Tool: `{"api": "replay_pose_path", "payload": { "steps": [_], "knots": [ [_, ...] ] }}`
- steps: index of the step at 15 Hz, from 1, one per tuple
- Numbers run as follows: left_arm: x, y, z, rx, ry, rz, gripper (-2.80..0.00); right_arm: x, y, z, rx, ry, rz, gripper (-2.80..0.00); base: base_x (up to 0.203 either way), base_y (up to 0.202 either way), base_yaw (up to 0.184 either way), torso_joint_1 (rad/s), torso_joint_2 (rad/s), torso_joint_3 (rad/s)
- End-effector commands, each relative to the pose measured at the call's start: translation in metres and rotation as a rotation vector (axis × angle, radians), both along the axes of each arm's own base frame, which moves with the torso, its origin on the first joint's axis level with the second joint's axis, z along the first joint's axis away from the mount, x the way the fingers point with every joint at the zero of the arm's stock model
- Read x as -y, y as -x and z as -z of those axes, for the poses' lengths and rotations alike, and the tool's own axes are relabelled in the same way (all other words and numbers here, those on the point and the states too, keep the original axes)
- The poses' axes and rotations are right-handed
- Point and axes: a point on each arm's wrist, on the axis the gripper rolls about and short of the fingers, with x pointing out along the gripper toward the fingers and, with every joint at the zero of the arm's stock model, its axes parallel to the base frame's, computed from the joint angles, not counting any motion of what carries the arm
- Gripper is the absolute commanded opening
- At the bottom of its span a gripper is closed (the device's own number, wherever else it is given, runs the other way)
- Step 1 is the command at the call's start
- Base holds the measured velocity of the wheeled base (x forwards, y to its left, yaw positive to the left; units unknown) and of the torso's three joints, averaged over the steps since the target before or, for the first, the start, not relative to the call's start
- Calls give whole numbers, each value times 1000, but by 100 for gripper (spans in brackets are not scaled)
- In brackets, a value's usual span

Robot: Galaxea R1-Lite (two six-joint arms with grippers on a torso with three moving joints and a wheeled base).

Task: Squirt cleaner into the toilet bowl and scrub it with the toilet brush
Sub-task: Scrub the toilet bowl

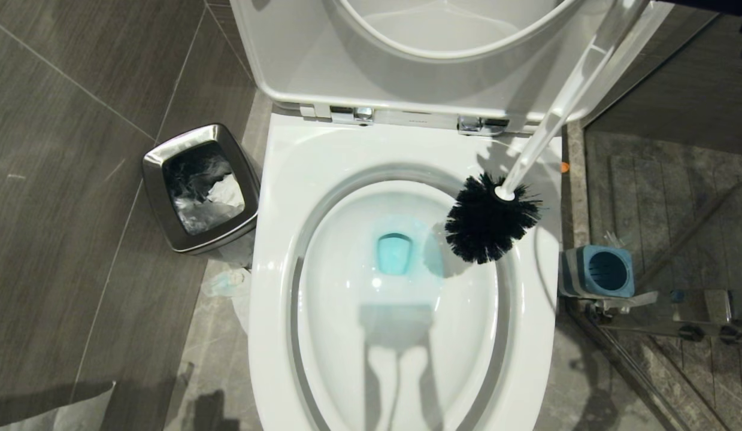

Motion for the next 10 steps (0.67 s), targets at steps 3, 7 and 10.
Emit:
{"api": "replay_pose_path", "payload": {
  "steps": [3,7,10],
  "knots": [
    [0,0,0,-1,-5,1,-280,-9,-9,4,-14,15,18,-280,0,0,0,0,0,0],
    [0,0,0,-1,-8,1,-280,-14,-14,6,-24,26,38,-280,0,0,0,0,0,0],
    [0,0,0,0,-8,1,-280,-15,-14,5,-15,30,39,-280,0,0,0,3,3,70]
  ]
}}
